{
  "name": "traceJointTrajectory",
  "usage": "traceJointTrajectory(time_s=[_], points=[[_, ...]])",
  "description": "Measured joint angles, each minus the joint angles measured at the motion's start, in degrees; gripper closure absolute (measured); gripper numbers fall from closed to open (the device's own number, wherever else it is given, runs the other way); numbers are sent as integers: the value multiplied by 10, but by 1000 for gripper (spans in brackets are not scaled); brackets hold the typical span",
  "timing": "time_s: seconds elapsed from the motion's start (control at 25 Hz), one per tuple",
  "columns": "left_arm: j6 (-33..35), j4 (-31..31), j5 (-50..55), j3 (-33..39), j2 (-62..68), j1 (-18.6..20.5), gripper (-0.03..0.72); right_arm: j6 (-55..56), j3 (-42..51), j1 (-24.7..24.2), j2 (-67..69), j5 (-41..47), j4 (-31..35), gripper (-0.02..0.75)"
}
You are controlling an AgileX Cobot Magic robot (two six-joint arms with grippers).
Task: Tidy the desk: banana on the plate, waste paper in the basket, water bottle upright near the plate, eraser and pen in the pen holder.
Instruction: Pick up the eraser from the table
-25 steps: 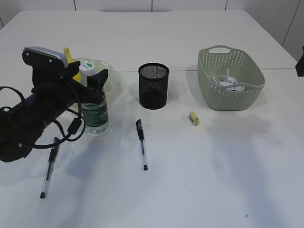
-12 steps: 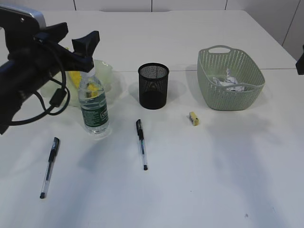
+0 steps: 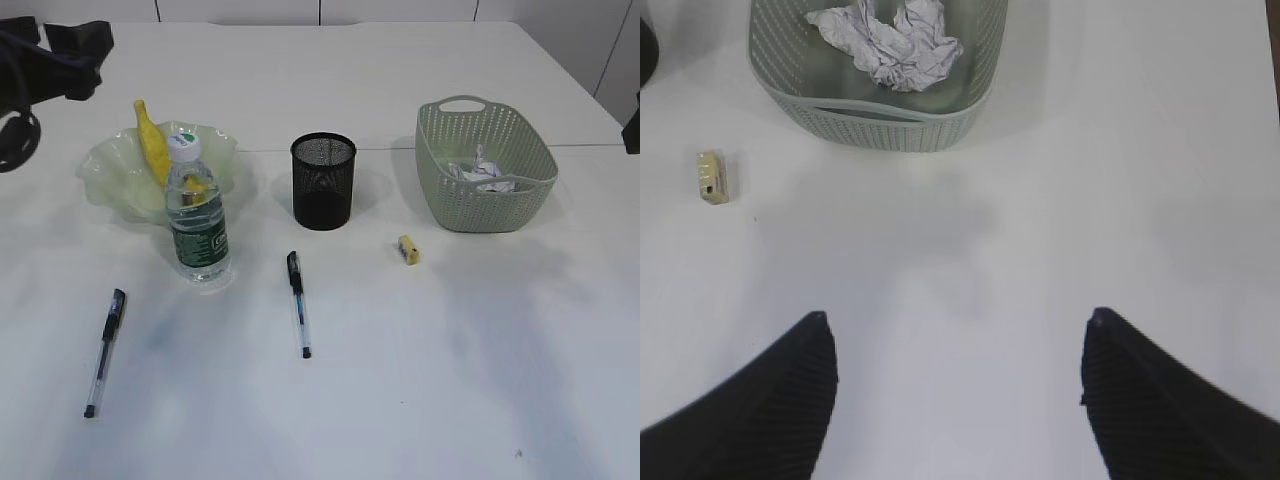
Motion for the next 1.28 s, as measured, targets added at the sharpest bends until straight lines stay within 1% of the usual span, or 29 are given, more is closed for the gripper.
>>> traceJointTrajectory(time_s=[0.08,0.24,0.4,0.48,0.6,0.72,0.92,1.12,1.2,1.28], points=[[-1,-13,34,0,-12,20,109,0,0,0,0,0,0,171],[-1,-43,93,0,-28,76,109,0,0,0,0,0,0,171],[-1,-48,166,0,-62,126,109,0,0,0,0,5,0,171],[-1,-49,231,0,-78,140,109,0,0,0,0,8,4,171],[-1,-49,357,0,-96,146,117,0,0,0,0,9,27,171],[-1,-49,496,0,-106,146,124,0,0,0,0,12,63,171],[-1,-49,703,-6,-112,146,126,-12,0,1,0,21,96,180],[-1,-49,842,-46,-112,146,125,-29,-1,1,0,26,133,213],[-1,-49,876,-65,-112,146,125,-34,-12,6,5,36,140,215],[-1,-49,891,-84,-112,146,125,-36,-34,22,22,46,137,216]])
